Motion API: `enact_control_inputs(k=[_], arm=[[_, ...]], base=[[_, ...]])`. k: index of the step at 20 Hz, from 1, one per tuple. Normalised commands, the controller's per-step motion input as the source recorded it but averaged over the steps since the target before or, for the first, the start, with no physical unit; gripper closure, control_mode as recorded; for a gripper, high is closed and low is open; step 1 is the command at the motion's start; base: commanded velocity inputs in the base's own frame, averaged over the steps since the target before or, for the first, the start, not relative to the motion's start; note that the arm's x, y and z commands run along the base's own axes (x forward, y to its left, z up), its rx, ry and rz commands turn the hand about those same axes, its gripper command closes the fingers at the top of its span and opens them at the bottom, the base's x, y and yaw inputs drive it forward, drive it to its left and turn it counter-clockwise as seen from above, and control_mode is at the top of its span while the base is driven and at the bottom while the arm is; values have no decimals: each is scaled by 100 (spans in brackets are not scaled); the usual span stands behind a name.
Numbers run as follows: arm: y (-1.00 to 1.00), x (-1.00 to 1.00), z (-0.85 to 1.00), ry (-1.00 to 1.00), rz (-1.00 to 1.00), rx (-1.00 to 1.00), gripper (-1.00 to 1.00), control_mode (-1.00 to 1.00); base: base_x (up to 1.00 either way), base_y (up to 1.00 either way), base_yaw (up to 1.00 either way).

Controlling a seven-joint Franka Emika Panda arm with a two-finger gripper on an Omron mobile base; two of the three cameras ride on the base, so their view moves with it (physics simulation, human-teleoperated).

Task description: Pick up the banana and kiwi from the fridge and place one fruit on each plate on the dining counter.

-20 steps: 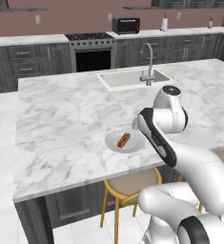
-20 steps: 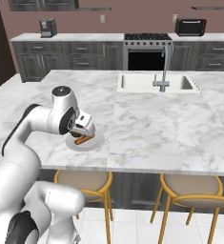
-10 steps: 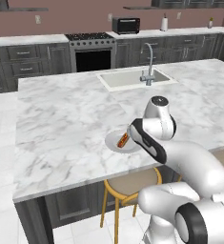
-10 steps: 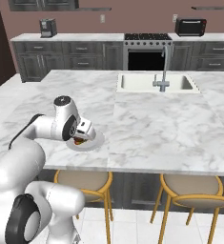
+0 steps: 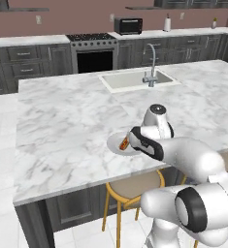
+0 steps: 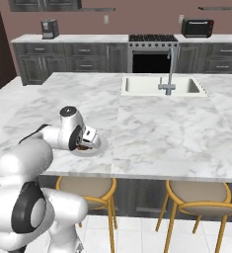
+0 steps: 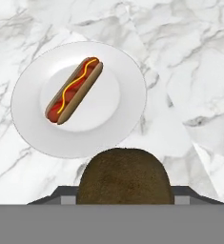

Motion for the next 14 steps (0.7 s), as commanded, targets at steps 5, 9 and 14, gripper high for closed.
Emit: enact_control_inputs(k=[5,9,14], arm=[[4,36,-19,0,0,0,100,-100],[5,37,-22,0,0,0,100,-100],[5,34,-26,0,0,0,100,-100]], base=[[0,0,0],[0,0,0],[0,0,0]])
